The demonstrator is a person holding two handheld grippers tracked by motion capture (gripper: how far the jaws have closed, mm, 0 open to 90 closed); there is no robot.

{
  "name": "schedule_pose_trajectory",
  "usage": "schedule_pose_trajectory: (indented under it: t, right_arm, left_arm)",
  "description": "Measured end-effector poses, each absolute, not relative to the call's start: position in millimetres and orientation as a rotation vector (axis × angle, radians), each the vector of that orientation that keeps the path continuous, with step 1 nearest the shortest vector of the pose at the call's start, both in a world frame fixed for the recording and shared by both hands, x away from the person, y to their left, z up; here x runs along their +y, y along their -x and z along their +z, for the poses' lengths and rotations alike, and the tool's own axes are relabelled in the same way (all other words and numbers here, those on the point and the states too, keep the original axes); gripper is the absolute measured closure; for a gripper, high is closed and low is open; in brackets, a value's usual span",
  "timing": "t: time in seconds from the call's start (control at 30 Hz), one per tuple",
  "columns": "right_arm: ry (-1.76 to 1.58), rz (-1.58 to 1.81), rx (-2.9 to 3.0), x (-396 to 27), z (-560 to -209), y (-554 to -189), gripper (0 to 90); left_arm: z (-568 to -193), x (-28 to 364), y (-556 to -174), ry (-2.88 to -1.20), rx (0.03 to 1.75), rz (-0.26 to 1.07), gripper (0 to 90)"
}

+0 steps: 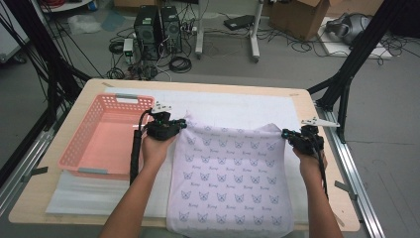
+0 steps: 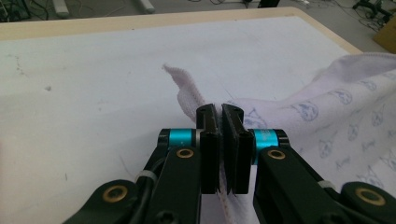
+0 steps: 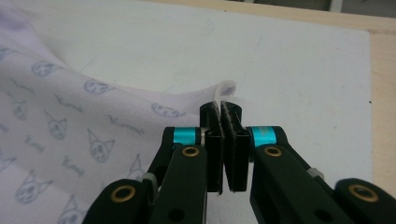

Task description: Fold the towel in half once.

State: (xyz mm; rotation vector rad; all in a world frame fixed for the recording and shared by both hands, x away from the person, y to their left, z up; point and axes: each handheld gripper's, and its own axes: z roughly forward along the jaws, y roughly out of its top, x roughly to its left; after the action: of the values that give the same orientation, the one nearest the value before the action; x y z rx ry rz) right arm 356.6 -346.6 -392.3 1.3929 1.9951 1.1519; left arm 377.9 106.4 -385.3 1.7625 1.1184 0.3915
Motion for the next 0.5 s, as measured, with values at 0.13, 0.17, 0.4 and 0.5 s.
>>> schedule_pose_trajectory:
  t: [0.13, 0.17, 0.4, 0.5]
  right_arm:
    - [-1.356, 1.168, 2.013, -345, -388, -338, 88.0]
    - [-1.352, 1.169, 2.014, -345, -387, -334, 88.0]
    - [-1.322, 1.206, 2.045, -348, -396, -290, 87.8]
    - [-1.318, 1.26, 2.07, -351, -403, -275, 87.6]
  left_arm:
    - [-388, 109, -359, -1.782, 1.09, 0.381, 85.4]
    - [-388, 110, -353, -1.791, 1.081, 0.378, 85.4]
    - [-401, 114, -319, -1.81, 1.038, 0.334, 85.3]
    - [-410, 118, -305, -1.802, 1.033, 0.277, 85.1]
